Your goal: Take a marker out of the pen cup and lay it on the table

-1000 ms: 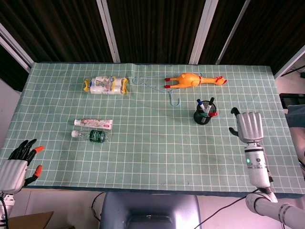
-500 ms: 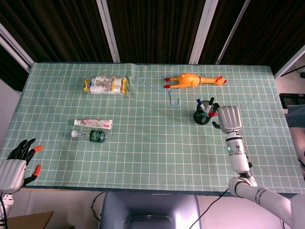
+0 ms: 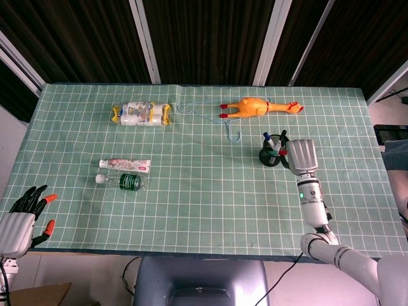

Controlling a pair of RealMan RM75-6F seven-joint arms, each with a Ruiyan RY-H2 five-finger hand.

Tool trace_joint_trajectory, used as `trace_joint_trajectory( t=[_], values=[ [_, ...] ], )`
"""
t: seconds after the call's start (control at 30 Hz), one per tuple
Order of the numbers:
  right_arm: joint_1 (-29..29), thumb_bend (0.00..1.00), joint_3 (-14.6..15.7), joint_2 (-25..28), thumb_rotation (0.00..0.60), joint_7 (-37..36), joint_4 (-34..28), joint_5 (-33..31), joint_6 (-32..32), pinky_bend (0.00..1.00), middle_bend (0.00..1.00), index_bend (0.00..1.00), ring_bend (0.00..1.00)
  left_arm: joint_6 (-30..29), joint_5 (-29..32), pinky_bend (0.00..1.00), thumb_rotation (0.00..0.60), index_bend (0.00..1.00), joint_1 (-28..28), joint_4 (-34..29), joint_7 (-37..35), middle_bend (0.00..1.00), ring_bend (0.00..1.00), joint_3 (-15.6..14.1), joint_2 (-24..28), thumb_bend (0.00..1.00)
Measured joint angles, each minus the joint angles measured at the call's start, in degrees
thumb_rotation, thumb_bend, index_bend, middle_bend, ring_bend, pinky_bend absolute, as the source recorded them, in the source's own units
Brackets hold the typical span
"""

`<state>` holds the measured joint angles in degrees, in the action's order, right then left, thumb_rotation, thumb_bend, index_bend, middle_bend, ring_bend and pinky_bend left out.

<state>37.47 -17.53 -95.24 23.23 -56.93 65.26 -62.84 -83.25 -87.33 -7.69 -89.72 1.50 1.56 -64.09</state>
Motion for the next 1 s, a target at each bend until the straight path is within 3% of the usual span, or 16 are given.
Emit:
trace_joint_trajectory(
  t=[0.47,1.0],
  values=[
    [0.1,0.54,0.5,-0.9,0.6,-1.0,2.1,0.0,-0.2,1.0,1.0,0.65,1.0,0.3,0.4,0.21,0.6,0.23,0.0,-0.1,0.3,0.05,0.04,0.1,-0.1,0.41],
    [-0.2,0.54,0.7,-1.0,0.6,-1.0,2.6,-0.3,-0.4,1.0,1.0,0.64,1.0,0.3,0.7,0.21,0.6,0.23,0.0,-0.2,0.3,0.05,0.04,0.2,0.0,0.41]
  ],
)
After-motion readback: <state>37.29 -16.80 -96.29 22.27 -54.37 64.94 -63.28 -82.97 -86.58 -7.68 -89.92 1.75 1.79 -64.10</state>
